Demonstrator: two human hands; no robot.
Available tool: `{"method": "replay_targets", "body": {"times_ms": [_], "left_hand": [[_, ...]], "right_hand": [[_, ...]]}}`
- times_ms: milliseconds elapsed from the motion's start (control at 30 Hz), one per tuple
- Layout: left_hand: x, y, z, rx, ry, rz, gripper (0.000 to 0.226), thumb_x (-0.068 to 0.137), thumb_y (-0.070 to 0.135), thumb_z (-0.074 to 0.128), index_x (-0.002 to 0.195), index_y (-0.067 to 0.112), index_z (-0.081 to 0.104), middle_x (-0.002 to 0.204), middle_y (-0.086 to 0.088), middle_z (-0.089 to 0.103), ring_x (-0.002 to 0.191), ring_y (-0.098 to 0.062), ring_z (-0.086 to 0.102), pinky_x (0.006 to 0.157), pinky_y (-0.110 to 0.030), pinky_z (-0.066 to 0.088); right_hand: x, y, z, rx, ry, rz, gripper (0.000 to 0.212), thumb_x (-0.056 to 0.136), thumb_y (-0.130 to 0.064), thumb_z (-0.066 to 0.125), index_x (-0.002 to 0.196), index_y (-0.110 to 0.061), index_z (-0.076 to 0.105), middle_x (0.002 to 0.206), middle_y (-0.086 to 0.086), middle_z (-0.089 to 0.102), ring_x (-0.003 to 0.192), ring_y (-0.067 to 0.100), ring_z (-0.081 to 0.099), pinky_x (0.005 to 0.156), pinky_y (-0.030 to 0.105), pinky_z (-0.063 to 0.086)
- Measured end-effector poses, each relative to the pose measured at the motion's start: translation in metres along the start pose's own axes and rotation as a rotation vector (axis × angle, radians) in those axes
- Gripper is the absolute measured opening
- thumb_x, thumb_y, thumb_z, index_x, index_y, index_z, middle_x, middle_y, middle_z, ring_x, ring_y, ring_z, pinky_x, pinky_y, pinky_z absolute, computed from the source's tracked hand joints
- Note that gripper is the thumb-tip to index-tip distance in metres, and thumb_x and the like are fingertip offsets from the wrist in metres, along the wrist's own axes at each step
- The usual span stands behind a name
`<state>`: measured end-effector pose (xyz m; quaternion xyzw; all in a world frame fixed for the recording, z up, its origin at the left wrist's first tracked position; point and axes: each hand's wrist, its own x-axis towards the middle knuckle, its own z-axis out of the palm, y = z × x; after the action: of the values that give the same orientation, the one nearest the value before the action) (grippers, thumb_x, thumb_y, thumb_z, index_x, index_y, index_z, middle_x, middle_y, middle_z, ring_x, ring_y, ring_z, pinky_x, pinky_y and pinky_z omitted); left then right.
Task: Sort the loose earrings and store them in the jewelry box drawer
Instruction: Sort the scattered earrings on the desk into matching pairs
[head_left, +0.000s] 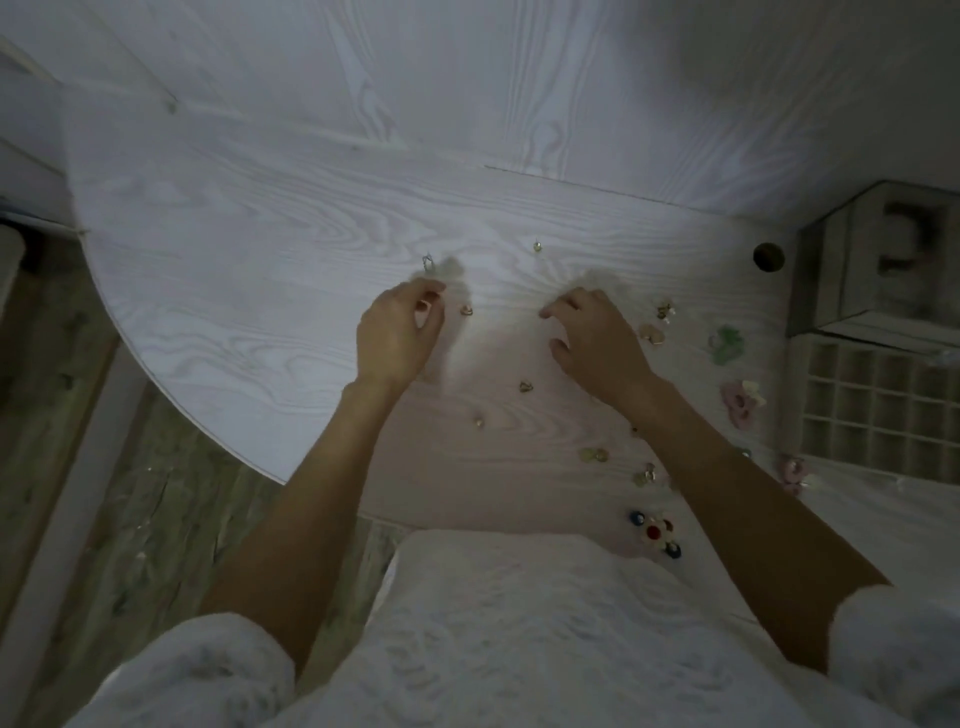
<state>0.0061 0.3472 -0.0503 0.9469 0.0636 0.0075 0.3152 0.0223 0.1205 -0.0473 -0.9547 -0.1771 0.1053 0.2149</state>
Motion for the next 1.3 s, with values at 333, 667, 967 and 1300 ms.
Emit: {"method": "replay_targets", "body": {"times_ms": [333, 667, 967, 1300], "left_hand": [[0.06, -0.03, 0.014, 0.056, -0.106, -0.006, 0.038, 0.085, 0.01, 0.056, 0.122, 0.013, 0.056, 0.122, -0.015, 0.056, 0.105, -0.034, 0.053, 0.088, -0.036, 0.042], [0.023, -0.044, 0.008, 0.033, -0.072, -0.007, 0.017, 0.078, 0.009, 0.066, 0.095, 0.011, 0.069, 0.102, -0.009, 0.064, 0.092, -0.024, 0.06, 0.075, -0.024, 0.041], [-0.055, -0.064, 0.001, 0.054, -0.047, -0.007, 0.015, 0.08, 0.007, 0.064, 0.094, 0.01, 0.069, 0.1, -0.007, 0.064, 0.087, -0.021, 0.06, 0.071, -0.018, 0.039], [-0.076, 0.004, 0.028, -0.047, -0.024, 0.099, 0.019, 0.08, 0.016, 0.066, 0.098, 0.012, 0.065, 0.095, -0.003, 0.069, 0.081, -0.018, 0.063, 0.07, -0.023, 0.045]], "right_hand": [[0.081, 0.001, 0.004, -0.024, 0.059, 0.064, 0.043, 0.082, 0.001, 0.051, 0.125, -0.002, 0.05, 0.143, 0.02, 0.035, 0.131, 0.035, 0.029, 0.108, 0.042, 0.031], [0.023, -0.068, 0.05, 0.082, -0.084, -0.298, 0.031, 0.078, -0.003, 0.06, 0.108, -0.006, 0.062, 0.109, 0.014, 0.061, 0.105, 0.032, 0.05, 0.092, 0.035, 0.04], [0.011, -0.076, 0.076, 0.095, -0.086, -0.362, 0.02, 0.078, 0.007, 0.057, 0.089, -0.003, 0.071, 0.093, 0.013, 0.069, 0.09, 0.034, 0.058, 0.063, 0.038, 0.055], [-0.008, 0.02, 0.026, -0.003, 0.179, 0.086, 0.015, 0.084, -0.005, 0.057, 0.097, -0.006, 0.065, 0.102, 0.012, 0.065, 0.097, 0.03, 0.057, 0.076, 0.034, 0.046]]}}
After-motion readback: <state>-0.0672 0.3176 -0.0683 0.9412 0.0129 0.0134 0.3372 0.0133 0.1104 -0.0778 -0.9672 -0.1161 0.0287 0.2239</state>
